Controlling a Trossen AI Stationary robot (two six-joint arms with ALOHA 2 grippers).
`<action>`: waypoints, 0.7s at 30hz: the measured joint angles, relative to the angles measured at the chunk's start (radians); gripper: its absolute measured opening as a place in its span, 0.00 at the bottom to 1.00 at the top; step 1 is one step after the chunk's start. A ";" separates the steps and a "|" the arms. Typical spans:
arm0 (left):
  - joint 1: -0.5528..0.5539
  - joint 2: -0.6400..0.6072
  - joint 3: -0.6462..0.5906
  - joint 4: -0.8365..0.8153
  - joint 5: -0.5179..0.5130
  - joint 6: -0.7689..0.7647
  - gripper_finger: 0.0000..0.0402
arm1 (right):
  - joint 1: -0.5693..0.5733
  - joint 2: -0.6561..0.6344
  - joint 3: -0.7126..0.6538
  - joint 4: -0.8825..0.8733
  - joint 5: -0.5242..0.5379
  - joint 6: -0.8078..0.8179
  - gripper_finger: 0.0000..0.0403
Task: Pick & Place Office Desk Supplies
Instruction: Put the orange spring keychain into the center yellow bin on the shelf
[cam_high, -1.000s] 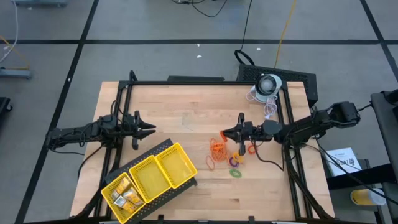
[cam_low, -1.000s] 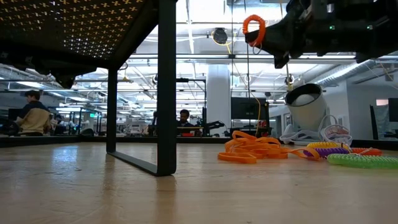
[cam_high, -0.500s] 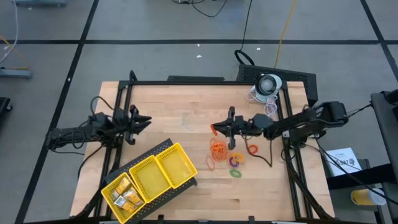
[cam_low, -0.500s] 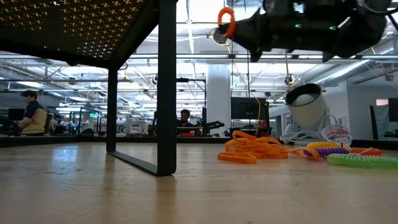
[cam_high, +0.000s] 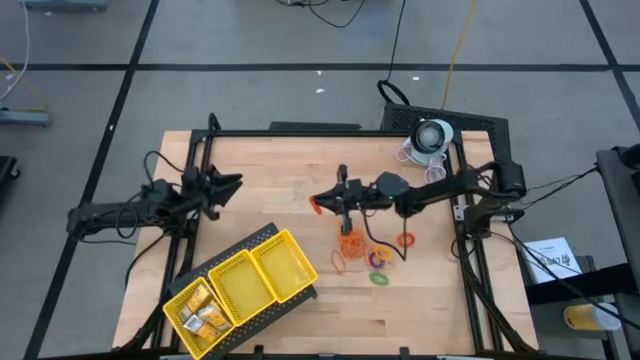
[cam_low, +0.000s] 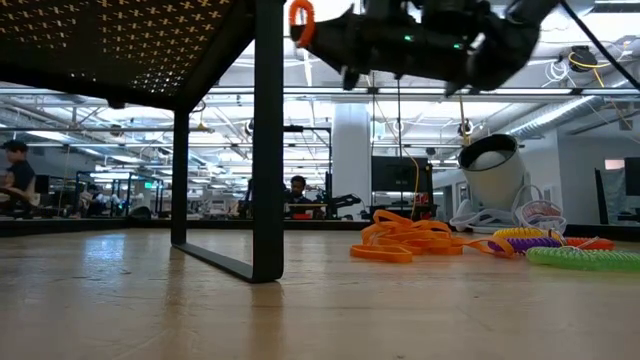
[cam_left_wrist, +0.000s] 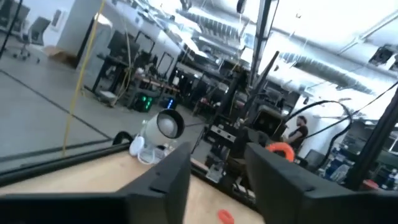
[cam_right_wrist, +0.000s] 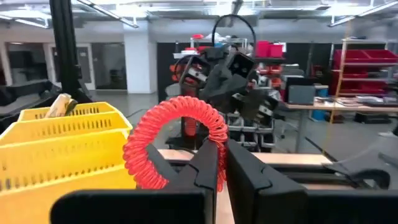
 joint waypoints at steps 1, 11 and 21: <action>0.001 0.036 0.017 0.005 0.000 -0.003 0.43 | -0.003 0.014 0.026 -0.008 -0.015 0.000 0.02; 0.000 0.497 0.291 0.007 0.112 0.338 0.71 | -0.029 0.137 0.213 -0.089 -0.076 0.025 0.02; -0.028 0.883 0.517 0.008 0.227 0.645 0.67 | -0.032 0.148 0.226 -0.098 -0.077 0.064 0.02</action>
